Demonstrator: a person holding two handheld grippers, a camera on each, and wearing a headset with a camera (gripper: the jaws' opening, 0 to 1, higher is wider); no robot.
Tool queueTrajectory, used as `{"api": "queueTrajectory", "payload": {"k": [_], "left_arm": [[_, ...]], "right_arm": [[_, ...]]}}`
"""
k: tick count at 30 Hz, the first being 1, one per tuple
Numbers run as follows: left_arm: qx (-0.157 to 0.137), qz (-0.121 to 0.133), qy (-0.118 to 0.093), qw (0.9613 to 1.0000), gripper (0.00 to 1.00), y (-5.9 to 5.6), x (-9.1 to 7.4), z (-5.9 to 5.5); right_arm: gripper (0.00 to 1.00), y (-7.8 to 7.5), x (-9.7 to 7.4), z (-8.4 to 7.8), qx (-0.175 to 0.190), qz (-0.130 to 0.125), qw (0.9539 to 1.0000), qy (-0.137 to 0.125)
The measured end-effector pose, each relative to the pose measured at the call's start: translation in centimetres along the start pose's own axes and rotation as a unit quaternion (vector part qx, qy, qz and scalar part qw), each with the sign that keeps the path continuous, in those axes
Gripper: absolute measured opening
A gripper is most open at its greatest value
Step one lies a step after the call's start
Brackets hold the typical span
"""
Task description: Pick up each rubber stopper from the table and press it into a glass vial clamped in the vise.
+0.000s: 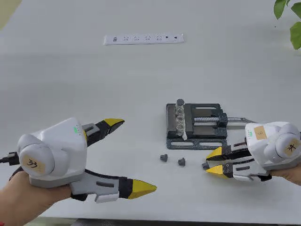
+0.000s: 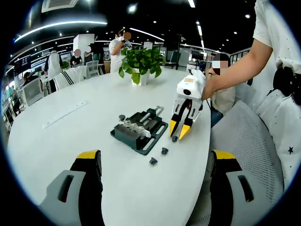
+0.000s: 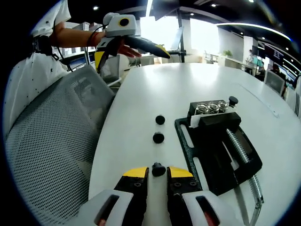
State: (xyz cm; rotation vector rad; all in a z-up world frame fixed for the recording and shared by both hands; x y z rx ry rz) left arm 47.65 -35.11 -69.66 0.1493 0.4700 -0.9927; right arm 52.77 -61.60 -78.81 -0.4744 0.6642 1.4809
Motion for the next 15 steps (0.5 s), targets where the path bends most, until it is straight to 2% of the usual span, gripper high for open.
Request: {"api": "queueTrajectory", "payload": {"k": [6,15], "left_arm": [[-0.001,0.000,0.001,1.0000,0.96,-0.06,0.08,0.04],[0.001,-0.006,0.000,1.0000,0.95,-0.15,0.52,0.37]], "right_arm": [[0.09,-0.06,0.12,0.04,-0.003,0.006,1.0000,0.004],[0.07,-0.27,0.07,-0.17,0.007,0.000,1.0000,0.002]]}}
Point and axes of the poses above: the centre of the closed fingertips' face, and the gripper's own axes: x roughly forward along the fingers, y roughly to its left, z roughly out of its top, the point moved 9 cm from there along -x, roughly backward along the fingers, and after that the axes turned 1 degree about -y, right-handed, at the moved point
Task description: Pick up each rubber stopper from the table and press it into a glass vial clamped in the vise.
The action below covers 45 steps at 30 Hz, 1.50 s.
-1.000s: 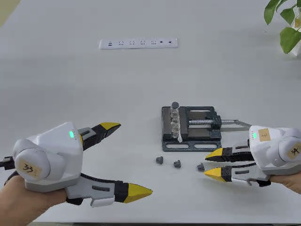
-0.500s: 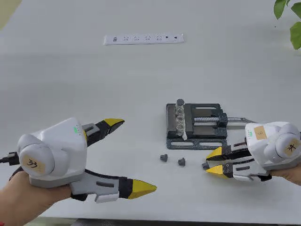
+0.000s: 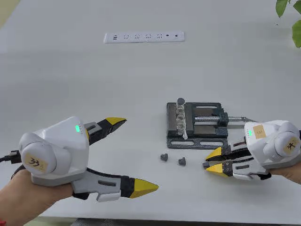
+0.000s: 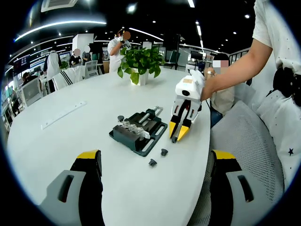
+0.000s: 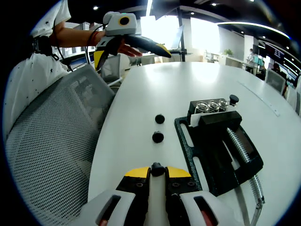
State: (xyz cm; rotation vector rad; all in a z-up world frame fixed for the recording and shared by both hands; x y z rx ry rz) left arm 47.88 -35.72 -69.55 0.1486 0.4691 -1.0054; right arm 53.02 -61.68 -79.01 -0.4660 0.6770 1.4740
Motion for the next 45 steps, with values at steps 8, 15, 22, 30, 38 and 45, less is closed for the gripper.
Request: {"api": "queueTrajectory", "payload": {"k": [8,15,22,30,38,45], "left_arm": [[0.009,-0.013,-0.006,0.9999,0.93,-0.2,0.7,0.6],[0.029,-0.029,-0.023,0.9989,0.84,-0.3,1.4,2.2],[0.043,-0.046,-0.041,0.9972,0.73,-0.9,1.9,4.4],[0.057,-0.067,-0.061,0.9942,0.56,-1.7,2.0,6.5],[0.064,-0.087,-0.086,0.9904,0.39,-2.4,1.7,8.6],[0.066,-0.105,-0.099,0.9873,0.28,-2.9,1.8,9.6]], "right_arm": [[0.07,0.3,-1.0,1.2,0.026,-0.013,0.9991,-0.031],[0.07,1.1,-3.6,4.3,0.024,-0.027,0.9971,-0.067],[0.06,2.3,-6.5,8.2,0.014,-0.039,0.9935,-0.105],[0.06,3.9,-8.3,11.6,0.004,-0.039,0.9899,-0.136],[0.06,4.6,-9.4,14.0,-0.001,-0.034,0.9856,-0.166],[0.06,4.9,-9.7,14.8,-0.008,-0.029,0.9835,-0.178]]}}
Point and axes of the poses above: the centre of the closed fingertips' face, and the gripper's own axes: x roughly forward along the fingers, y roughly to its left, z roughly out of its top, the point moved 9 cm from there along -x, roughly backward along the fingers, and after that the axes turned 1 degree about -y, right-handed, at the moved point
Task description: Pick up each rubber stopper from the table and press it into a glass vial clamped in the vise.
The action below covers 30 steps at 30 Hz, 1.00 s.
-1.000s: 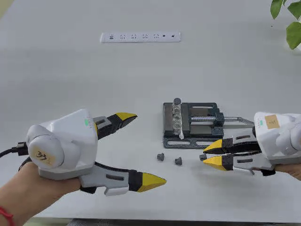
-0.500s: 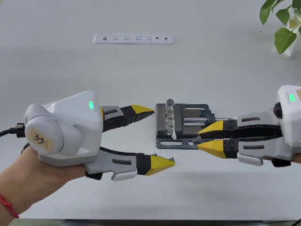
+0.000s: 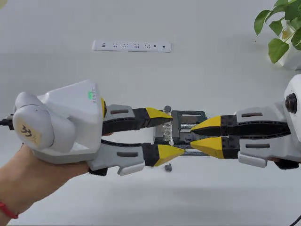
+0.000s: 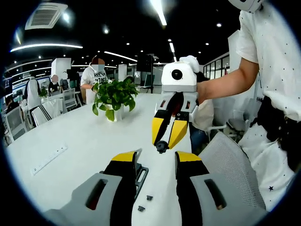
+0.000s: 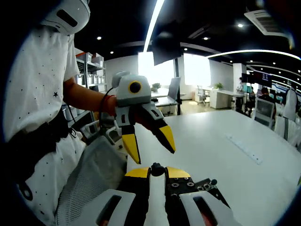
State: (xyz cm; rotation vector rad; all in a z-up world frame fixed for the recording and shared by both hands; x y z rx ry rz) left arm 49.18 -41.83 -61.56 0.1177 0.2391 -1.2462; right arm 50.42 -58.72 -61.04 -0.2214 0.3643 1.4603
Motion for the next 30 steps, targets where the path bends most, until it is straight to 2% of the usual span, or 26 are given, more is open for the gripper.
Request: {"api": "queueTrajectory", "payload": {"k": [17,28,30], "left_arm": [[0.009,-0.022,-0.012,0.9996,0.09,-0.6,0.0,1.0],[0.015,-0.028,-0.010,0.9994,0.06,-0.9,-0.1,1.2],[0.009,-0.030,-0.009,0.9995,0.05,-0.9,-0.1,1.2]], "right_arm": [[0.06,0.0,0.0,0.9,0.002,0.009,0.9998,-0.018],[0.06,0.1,-0.1,1.0,-0.004,0.012,0.9998,-0.015],[0.06,0.2,-0.1,1.1,-0.011,0.014,0.9998,-0.009]]}}
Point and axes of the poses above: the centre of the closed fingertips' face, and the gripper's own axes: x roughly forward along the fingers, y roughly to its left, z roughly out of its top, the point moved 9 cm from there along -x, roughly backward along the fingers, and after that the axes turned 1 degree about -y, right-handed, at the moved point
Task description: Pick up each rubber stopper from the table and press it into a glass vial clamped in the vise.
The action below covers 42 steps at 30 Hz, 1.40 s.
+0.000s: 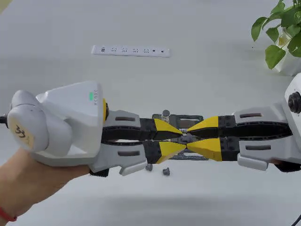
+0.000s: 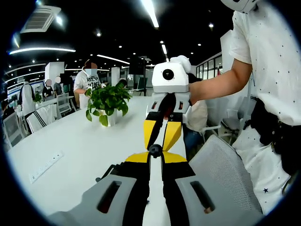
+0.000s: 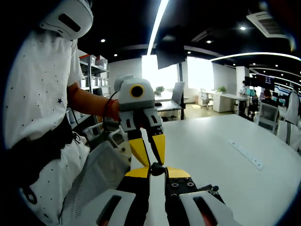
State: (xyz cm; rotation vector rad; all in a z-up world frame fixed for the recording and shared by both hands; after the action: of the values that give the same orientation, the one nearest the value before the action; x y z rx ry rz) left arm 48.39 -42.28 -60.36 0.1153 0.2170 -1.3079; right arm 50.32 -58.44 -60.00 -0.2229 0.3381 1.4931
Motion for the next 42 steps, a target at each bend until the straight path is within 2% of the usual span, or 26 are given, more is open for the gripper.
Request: {"api": "queueTrajectory", "payload": {"k": [3,6,10,16,19,26,37,42], "left_arm": [[-0.001,-0.003,-0.002,1.0000,0.04,0.0,-0.1,0.0],[-0.016,-0.004,-0.018,0.9997,0.04,0.0,-0.4,0.2],[-0.045,-0.009,-0.045,0.9979,0.04,0.1,-0.9,0.5],[-0.071,-0.020,-0.063,0.9952,0.03,0.1,-1.3,0.7],[-0.091,-0.028,-0.076,0.9926,0.03,0.0,-1.5,0.7],[-0.108,-0.044,-0.085,0.9895,0.03,-0.1,-1.7,0.9],[-0.146,-0.072,-0.115,0.9800,0.03,-0.3,-2.4,1.1],[-0.153,-0.076,-0.118,0.9782,0.03,-0.4,-2.5,1.2]], "right_arm": [[0.06,0.2,0.1,0.3,-0.006,0.002,1.0000,0.004],[0.07,0.4,0.0,0.7,-0.005,0.002,1.0000,-0.002],[0.07,0.6,-0.2,1.6,-0.005,0.004,0.9999,-0.016],[0.07,0.8,-0.3,2.2,-0.013,0.011,0.9997,-0.019],[0.07,0.9,-0.4,2.4,-0.011,0.017,0.9995,-0.025],[0.07,1.1,-0.5,2.9,-0.017,0.030,0.9991,-0.023],[0.07,1.6,-0.7,3.8,-0.016,0.047,0.9981,-0.036],[0.07,1.7,-0.6,4.0,-0.021,0.051,0.9979,-0.034]]}}
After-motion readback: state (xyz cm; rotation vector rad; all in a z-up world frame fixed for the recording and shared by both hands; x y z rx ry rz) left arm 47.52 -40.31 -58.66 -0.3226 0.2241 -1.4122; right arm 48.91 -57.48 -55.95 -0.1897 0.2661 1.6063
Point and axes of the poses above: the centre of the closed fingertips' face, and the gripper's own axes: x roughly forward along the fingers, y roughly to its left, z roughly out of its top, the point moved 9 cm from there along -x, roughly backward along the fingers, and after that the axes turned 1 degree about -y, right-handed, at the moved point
